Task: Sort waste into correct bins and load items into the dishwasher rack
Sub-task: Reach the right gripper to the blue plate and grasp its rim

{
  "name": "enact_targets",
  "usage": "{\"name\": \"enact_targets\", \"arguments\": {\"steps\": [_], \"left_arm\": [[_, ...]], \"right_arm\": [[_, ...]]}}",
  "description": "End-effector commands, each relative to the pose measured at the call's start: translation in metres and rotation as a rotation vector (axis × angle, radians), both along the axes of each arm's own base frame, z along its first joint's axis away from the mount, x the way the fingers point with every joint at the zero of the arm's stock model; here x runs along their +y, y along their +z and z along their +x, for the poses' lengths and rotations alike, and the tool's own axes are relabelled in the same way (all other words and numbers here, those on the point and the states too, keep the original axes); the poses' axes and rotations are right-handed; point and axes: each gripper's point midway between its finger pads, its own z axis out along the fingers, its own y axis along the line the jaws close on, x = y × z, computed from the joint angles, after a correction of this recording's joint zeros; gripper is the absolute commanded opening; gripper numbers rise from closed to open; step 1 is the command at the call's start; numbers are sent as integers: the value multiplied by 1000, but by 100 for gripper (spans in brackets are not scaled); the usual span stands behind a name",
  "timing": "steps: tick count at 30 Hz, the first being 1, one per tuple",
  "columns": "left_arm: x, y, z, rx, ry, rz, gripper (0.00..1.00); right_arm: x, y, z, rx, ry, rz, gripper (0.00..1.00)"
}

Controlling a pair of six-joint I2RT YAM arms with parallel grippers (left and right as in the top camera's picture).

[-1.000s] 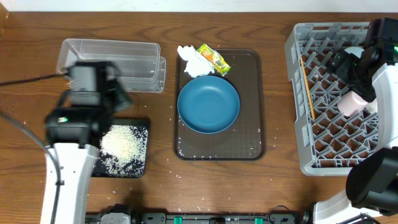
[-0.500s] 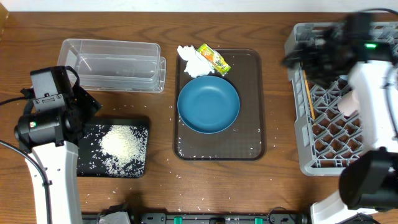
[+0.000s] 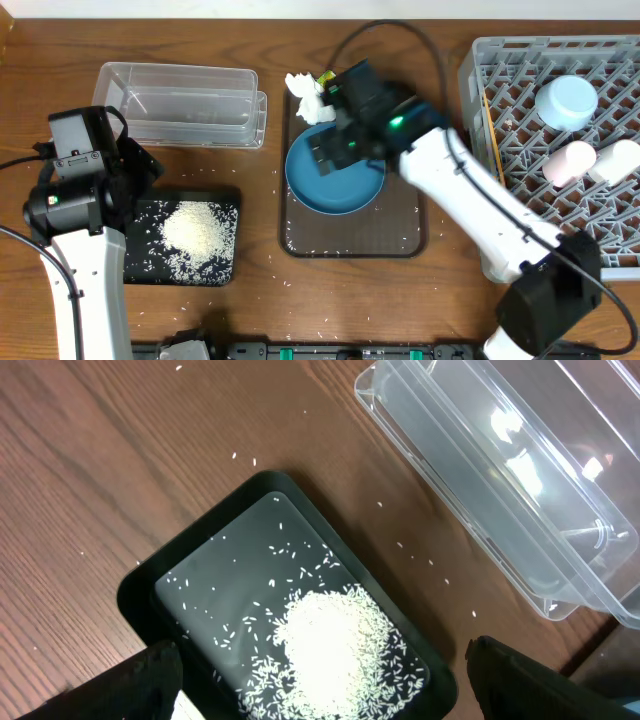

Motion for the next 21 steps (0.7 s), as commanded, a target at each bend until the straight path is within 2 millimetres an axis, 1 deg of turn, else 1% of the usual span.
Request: {"name": "enact_targets", "arguments": {"steps": [1,2,4,6,10,12,14,16,18,20,21], "left_arm": [[2,4,1,-11,13,4,93],[2,4,1,-11,13,4,93],[2,4,1,-11,13,4,93],[2,4,1,-11,13,4,93],[2,4,1,-11,13,4,94],[2,4,1,-11,13,4,94],[2,4,1,-11,13,4,94],[2,4,1,-11,13,4,94],[2,4,1,-11,13,4,94],[2,4,1,-11,13,4,94],[2,4,1,-11,13,4,94]], "right_arm": [[16,4,1,-92,37,-42,99],[26,4,-2,-100,52,-32,97],[39,1,-7,-103,72,-23,94],[49,-10,-12,-85,80,-24,93],[59,-46,-21,-17,84,-67,88],[62,-67,-25,22,84,-96,88],[66,-84,-30,60,67,-105,85],[70,-91,-35,84,80,-101,81],[73,-95,-39,99,84,-104,73],[76,-99,-44,108,88,-110,70],[77,-101,-46,109,94,-112,70]]}}
